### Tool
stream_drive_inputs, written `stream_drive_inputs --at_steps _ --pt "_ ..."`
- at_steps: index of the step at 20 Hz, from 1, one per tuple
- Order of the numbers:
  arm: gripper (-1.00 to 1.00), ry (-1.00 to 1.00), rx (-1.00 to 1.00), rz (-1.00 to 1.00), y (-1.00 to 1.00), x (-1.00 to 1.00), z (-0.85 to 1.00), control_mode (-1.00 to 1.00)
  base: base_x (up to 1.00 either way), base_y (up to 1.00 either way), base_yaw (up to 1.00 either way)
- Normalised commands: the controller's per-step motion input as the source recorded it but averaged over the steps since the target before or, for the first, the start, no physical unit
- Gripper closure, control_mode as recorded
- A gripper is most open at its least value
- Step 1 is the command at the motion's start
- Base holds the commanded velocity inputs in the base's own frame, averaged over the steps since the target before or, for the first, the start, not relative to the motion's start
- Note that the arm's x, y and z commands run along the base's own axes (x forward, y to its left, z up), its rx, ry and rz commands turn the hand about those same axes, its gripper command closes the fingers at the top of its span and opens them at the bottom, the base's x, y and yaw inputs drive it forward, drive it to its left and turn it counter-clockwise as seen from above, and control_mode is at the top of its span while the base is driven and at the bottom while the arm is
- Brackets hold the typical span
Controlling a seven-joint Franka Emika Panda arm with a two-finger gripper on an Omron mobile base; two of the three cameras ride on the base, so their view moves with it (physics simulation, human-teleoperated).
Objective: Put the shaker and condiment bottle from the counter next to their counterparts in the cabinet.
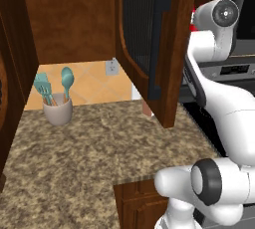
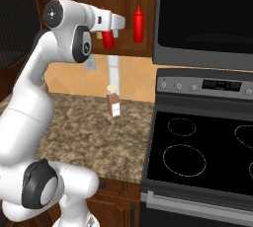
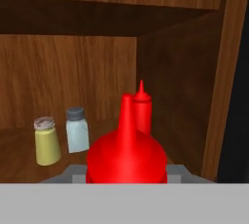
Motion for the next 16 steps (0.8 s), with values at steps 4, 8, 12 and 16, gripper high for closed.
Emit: stream_drive_inputs --at_steps 4,8,12,16 --pt "1.00 0.00 0.00 0.00 0.00 0.29 -0.11 -1.00 0.00 0.00 0.00" --pt "1.00 0.00 0.00 0.00 0.00 0.31 -0.08 -1.00 0.00 0.00 0.00" --pt "1.00 0.00 0.00 0.00 0.00 0.31 -0.02 -1.00 0.00 0.00 0.00" --pt "1.00 0.00 0.00 0.00 0.00 0.27 -0.01 -1.00 0.00 0.00 0.00"
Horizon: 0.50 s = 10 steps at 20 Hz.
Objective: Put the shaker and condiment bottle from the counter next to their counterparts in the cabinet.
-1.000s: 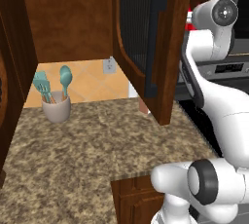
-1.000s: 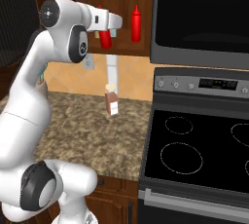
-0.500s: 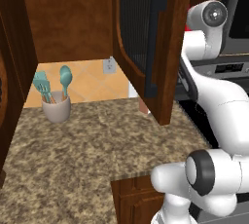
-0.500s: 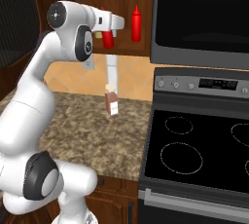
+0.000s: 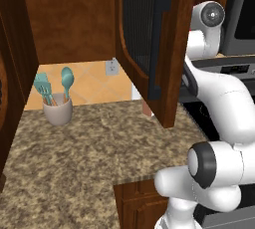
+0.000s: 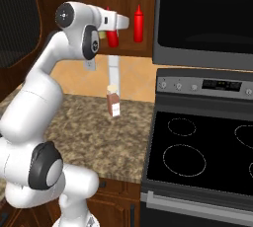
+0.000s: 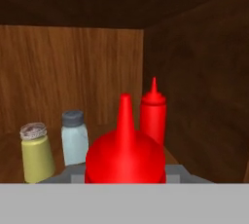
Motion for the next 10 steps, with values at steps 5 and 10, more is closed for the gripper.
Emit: stream_drive_inputs --at_steps 5,10 --pt "1.00 0.00 0.00 0.00 0.00 0.24 -0.01 -1.00 0.00 0.00 0.00" --pt "1.00 0.00 0.00 0.00 0.00 0.19 -0.10 -1.00 0.00 0.00 0.00"
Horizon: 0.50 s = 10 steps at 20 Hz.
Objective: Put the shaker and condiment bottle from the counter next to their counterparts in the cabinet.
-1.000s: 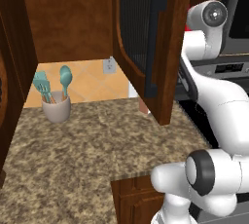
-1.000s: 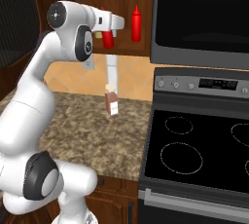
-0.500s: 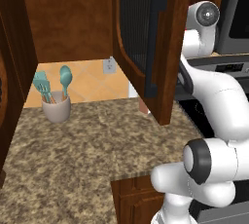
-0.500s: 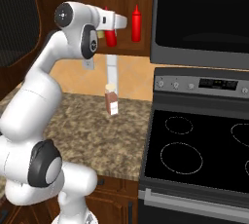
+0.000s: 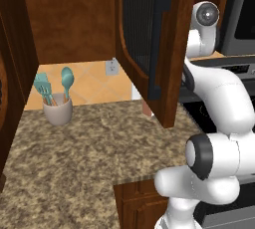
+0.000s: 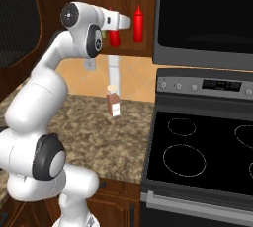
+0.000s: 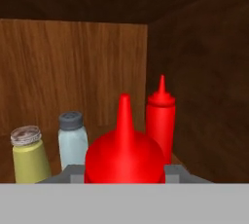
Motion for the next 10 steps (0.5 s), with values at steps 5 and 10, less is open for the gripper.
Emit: stream_drive_inputs --at_steps 5,10 --pt "-1.00 0.00 0.00 0.00 -0.01 0.16 -0.14 -1.00 0.00 0.00 0.00" --pt "-1.00 0.00 0.00 0.00 -0.05 0.05 -0.06 -1.00 0.00 0.00 0.00"
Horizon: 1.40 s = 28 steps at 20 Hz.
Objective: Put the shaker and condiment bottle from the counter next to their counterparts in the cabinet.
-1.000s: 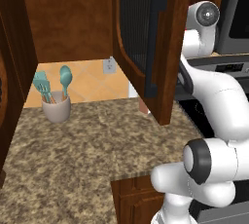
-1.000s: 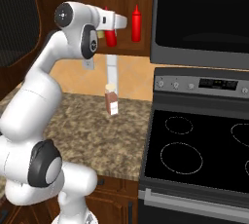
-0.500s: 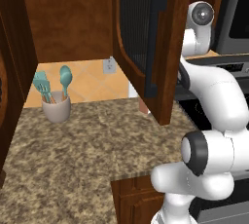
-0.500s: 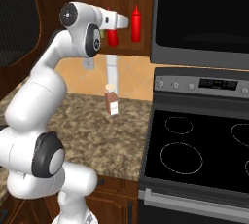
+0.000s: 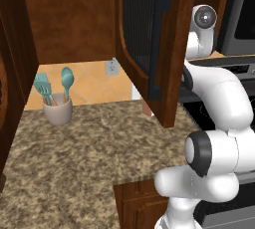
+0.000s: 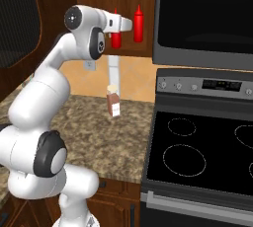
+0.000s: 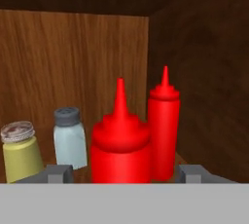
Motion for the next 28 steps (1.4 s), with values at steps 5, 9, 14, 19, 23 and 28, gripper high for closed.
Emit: stream_drive_inputs --at_steps 5,9,14,19,23,28 --pt "-1.00 0.00 0.00 0.00 -0.03 0.08 -0.04 -1.00 0.00 0.00 0.00" --pt "-1.00 0.00 0.00 0.00 0.00 0.02 -0.01 -1.00 0.00 0.00 0.00" --pt "-1.00 0.00 0.00 0.00 0.00 -0.26 0.00 -1.00 0.00 0.00 0.00" --pt "-1.00 0.00 0.00 0.00 0.00 -0.56 0.00 -1.00 0.00 0.00 0.00" --pt "-1.00 0.00 0.00 0.00 0.12 -0.65 -0.01 -1.00 0.00 0.00 0.00" --pt "-1.00 0.00 0.01 0.00 0.40 -0.61 -0.09 -1.00 0.00 0.00 0.00"
